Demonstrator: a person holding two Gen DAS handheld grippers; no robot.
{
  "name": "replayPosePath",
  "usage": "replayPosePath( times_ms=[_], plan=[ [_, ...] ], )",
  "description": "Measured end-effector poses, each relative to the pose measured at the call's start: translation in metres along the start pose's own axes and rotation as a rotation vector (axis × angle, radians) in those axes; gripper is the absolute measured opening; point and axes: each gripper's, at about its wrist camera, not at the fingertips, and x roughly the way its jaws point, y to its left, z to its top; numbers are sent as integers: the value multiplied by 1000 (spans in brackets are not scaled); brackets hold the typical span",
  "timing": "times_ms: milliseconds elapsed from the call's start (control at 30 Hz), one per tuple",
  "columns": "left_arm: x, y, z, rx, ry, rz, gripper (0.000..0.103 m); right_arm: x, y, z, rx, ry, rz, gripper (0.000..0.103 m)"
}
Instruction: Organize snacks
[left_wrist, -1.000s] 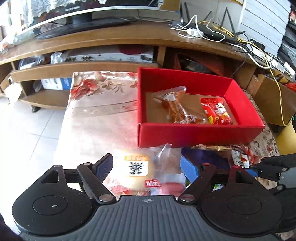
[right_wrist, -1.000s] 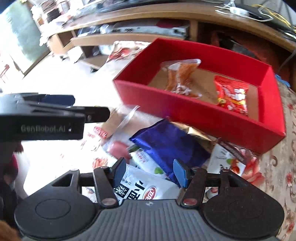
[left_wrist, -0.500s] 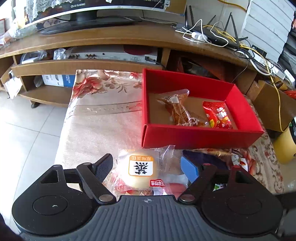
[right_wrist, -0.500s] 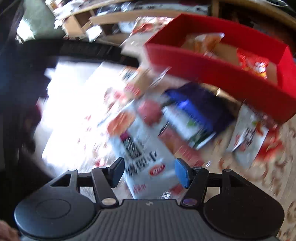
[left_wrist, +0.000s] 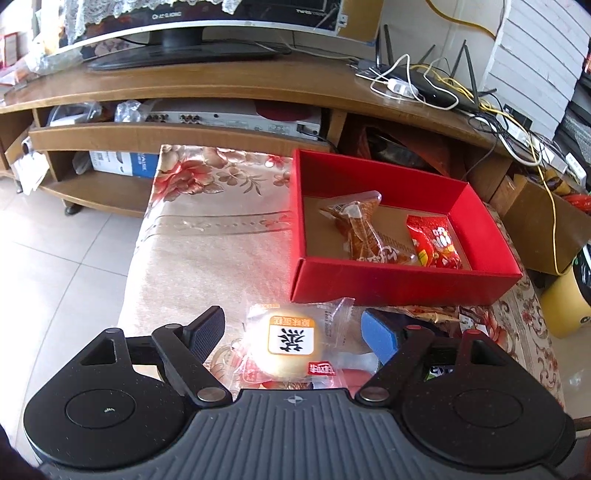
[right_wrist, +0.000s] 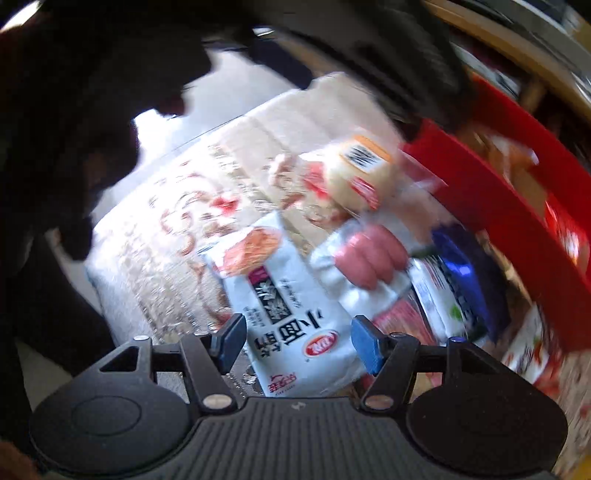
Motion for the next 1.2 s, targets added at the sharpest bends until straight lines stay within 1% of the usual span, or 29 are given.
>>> replayPosePath(
  times_ms=[133,200,267,300,333,400,433,467,500,600,667,800,867,933,1000,1033,1133,1167,1200],
  plan=[
    [-4,7,4,-26,-12,-8,86,0,14,9,-123,9,-18,57],
    [-6,11,5,-36,-18,-14,86,5,17,16,-167,24,-1,58],
    [-7,13,6,-44,-20,-18,86,12,23,19,-190,37,32,59],
    [-7,16,7,-53,-21,-17,86,17,26,19,-198,43,52,64],
    [-7,19,7,-60,-22,-14,86,21,28,19,-193,48,67,65],
    [-6,24,8,-74,-20,-9,86,26,28,15,-179,40,62,65],
    [-6,26,8,-81,-18,-8,86,28,28,13,-170,38,34,63],
    [-5,27,8,-83,-15,-8,86,29,26,10,-160,39,10,52],
    [-4,27,8,-82,-11,-7,86,29,24,6,-144,45,3,47],
    [-2,25,7,-71,-1,-8,86,19,13,-7,-67,52,24,36],
    [0,22,6,-64,6,-8,87,10,7,-18,-2,45,31,31],
    [9,14,2,-40,37,-12,88,-12,-6,-40,108,-1,58,24],
    [17,9,0,-31,64,-7,88,-17,-11,-49,152,-16,60,23],
    [26,4,-2,-17,85,6,88,-16,-12,-53,163,-2,68,23],
    [33,0,-3,-2,99,23,88,-9,-10,-56,169,5,82,25],
    [37,-2,-2,4,104,31,88,-7,-8,-56,162,7,86,29],
    [46,-5,-1,11,116,54,88,-8,-6,-55,134,-2,74,35],
    [50,-5,-1,10,123,59,89,-6,-7,-54,137,4,83,43],
    [54,-5,-1,7,133,65,89,-3,-8,-52,139,16,89,57]
  ],
)
